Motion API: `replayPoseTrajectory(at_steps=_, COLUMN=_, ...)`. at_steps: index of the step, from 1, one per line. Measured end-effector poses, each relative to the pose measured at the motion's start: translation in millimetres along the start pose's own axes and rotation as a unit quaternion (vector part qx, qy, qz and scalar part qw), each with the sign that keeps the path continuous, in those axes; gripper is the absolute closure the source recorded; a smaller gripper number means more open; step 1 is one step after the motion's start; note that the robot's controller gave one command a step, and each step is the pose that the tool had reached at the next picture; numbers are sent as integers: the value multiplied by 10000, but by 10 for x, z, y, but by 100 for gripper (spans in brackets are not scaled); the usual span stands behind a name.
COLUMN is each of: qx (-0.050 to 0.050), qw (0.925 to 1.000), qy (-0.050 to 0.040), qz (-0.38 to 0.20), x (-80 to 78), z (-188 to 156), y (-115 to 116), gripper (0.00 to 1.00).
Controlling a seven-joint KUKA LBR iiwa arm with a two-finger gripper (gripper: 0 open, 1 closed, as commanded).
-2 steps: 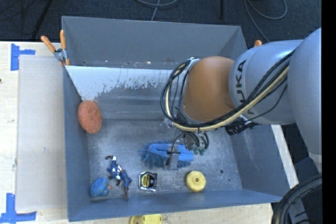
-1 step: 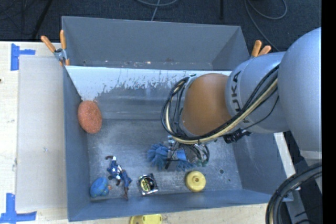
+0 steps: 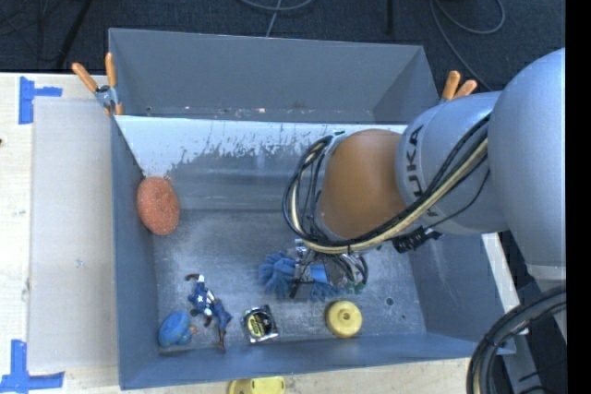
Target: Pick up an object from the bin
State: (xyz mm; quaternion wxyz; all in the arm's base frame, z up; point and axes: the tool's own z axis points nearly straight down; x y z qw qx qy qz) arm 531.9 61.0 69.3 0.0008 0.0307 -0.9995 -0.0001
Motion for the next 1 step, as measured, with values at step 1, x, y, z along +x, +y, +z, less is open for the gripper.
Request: replayPoseTrajectory(at_steps=1, qx=0, qw=10000, qy=-17, qz=8, x=307, z=-1460, y=81, gripper=100)
